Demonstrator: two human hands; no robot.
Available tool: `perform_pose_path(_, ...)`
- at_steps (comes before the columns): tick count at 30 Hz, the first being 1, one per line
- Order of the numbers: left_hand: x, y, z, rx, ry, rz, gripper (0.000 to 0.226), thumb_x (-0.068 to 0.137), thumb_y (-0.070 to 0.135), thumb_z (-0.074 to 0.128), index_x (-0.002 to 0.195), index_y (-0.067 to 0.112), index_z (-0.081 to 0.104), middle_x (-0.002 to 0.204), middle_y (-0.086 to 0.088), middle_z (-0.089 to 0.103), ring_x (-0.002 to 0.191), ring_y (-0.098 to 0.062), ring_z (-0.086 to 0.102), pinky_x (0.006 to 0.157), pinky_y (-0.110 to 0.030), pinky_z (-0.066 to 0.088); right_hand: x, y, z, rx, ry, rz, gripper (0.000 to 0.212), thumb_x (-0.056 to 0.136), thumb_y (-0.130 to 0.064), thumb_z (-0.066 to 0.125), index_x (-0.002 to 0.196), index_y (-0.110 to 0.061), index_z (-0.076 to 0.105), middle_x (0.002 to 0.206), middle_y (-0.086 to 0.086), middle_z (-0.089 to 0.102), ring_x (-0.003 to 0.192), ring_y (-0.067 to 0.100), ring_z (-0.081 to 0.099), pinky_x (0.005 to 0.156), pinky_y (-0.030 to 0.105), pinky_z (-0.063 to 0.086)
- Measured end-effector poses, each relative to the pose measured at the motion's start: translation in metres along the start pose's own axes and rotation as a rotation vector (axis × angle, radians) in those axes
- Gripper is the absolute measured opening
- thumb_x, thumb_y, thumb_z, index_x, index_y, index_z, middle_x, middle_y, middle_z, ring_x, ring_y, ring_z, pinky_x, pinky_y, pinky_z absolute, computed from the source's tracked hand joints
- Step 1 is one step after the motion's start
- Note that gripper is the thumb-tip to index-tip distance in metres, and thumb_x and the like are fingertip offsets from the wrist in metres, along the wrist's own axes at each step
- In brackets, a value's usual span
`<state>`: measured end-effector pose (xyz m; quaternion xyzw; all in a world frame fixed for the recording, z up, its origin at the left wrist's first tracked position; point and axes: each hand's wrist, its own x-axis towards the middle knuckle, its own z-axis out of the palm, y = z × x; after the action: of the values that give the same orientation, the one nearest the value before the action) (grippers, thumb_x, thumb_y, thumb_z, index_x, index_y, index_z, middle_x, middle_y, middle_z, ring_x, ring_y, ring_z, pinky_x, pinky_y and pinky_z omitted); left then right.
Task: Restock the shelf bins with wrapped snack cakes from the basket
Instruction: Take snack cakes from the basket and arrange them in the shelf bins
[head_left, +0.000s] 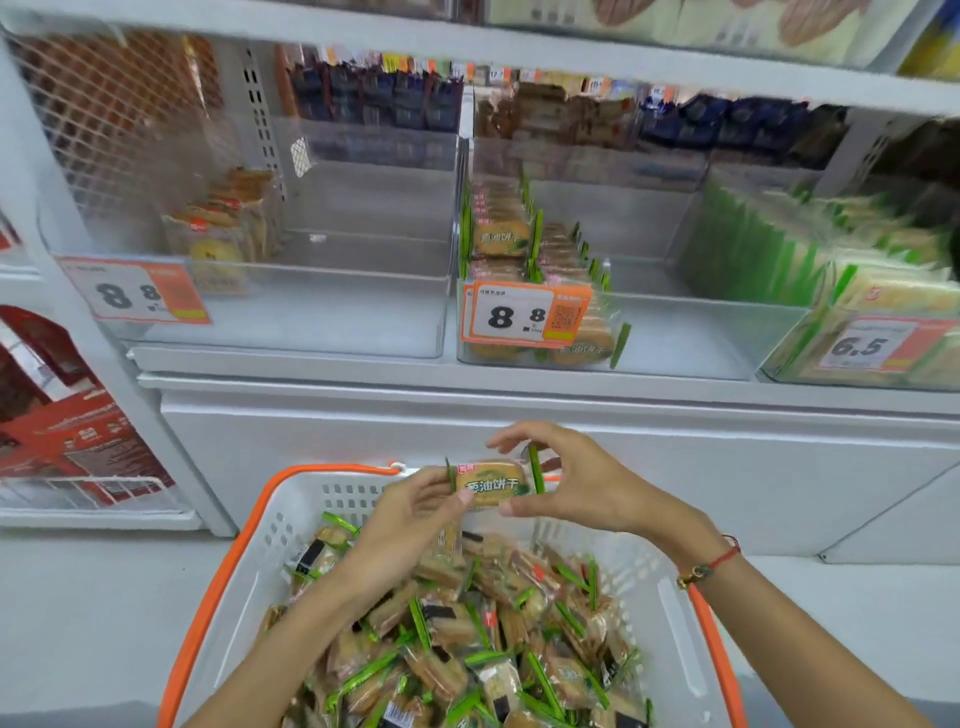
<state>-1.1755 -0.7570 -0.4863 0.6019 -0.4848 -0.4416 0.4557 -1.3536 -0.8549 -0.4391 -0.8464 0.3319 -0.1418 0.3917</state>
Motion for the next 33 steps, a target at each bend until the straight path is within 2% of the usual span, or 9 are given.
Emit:
perform_pose_path(5,0.016,0.061,-0.016,0.015,0.157,0.261,0.019,0.086,0.031,0.066,0.105,0.031,0.064,0.1,0.025,0.068,0.096,0.006,0.061,0.08,-0.024,0.048,0.013,-0.041,-0.033,0.037,0.249,-0.114,0.03,0.081,-0.022,0.075,0.11,-0.022,0.065,0.102,-0.01,0.066,0.093,0.005,0.061,0.079,0.022,0.049)
perform_pose_path(11,0.057,0.129,-0.055,0.257,0.348,0.572,0.056,0.074,0.049,0.064,0.126,0.033,0.051,0.125,0.021,0.052,0.118,0.002,0.048,0.097,-0.022,0.039,0.044,-0.069,-0.1,-0.012,0.503,-0.257,0.024,0.08,-0.022,0.077,0.102,-0.025,0.068,0.099,-0.013,0.069,0.093,0.005,0.064,0.08,0.023,0.05)
perform_pose_path(14,0.082,0.149,-0.066,0.409,0.297,0.534,0.081,0.072,0.051,0.07,0.141,0.03,0.034,0.138,0.016,0.04,0.126,0.0,0.04,0.103,-0.027,0.037,0.068,-0.069,-0.135,-0.138,0.599,-0.196,0.022,0.084,-0.024,0.072,0.103,-0.029,0.063,0.104,-0.015,0.066,0.095,0.01,0.063,0.081,0.03,0.048)
perform_pose_path(17,0.099,0.152,-0.067,0.513,0.18,0.425,0.101,0.07,0.049,0.078,0.149,0.032,0.018,0.142,0.022,0.031,0.128,-0.001,0.038,0.106,-0.036,0.039,0.098,-0.059,-0.151,-0.343,0.561,-0.095,0.027,0.087,-0.028,0.067,0.109,-0.035,0.053,0.113,-0.012,0.061,0.096,0.015,0.058,0.084,0.036,0.046)
perform_pose_path(20,0.106,0.144,-0.062,0.515,0.198,0.433,0.098,0.068,0.049,0.08,0.146,0.041,0.02,0.131,0.035,0.031,0.12,0.008,0.041,0.103,-0.033,0.042,0.13,-0.047,-0.152,-0.431,0.466,-0.025,0.031,0.087,-0.029,0.067,0.115,-0.029,0.056,0.115,-0.003,0.063,0.096,0.017,0.057,0.082,0.034,0.047)
perform_pose_path(23,0.107,0.137,-0.058,0.519,0.277,0.462,0.09,0.069,0.049,0.079,0.141,0.049,0.024,0.13,0.036,0.037,0.113,0.013,0.04,0.096,-0.022,0.04,0.157,-0.042,-0.143,-0.45,0.394,-0.016,0.03,0.085,-0.029,0.07,0.113,-0.027,0.06,0.113,-0.002,0.064,0.099,0.018,0.06,0.079,0.03,0.046)
perform_pose_path(27,0.11,0.133,-0.058,0.5,0.28,0.475,0.09,0.067,0.051,0.079,0.138,0.052,0.024,0.132,0.037,0.039,0.116,0.018,0.038,0.092,-0.017,0.038,0.177,-0.04,-0.134,-0.604,0.463,-0.003,0.027,0.081,-0.034,0.073,0.106,-0.029,0.065,0.105,-0.005,0.06,0.097,0.018,0.059,0.071,0.026,0.041)
perform_pose_path(30,0.111,0.132,-0.06,0.506,0.291,0.478,0.092,0.066,0.055,0.078,0.14,0.051,0.024,0.135,0.035,0.04,0.118,0.016,0.039,0.094,-0.02,0.041,0.185,-0.037,-0.137,-0.604,0.52,0.016,0.034,0.075,-0.037,0.078,0.104,-0.026,0.065,0.11,-0.001,0.05,0.099,0.019,0.053,0.071,0.027,0.04)
perform_pose_path(33,0.111,0.131,-0.06,0.517,0.3,0.466,0.093,0.064,0.057,0.078,0.14,0.05,0.025,0.137,0.032,0.042,0.119,0.011,0.043,0.098,-0.029,0.044,0.189,-0.03,-0.141,-0.449,0.493,0.06,0.04,0.071,-0.033,0.082,0.104,-0.022,0.062,0.119,0.003,0.058,0.105,0.022,0.057,0.074,0.024,0.038)
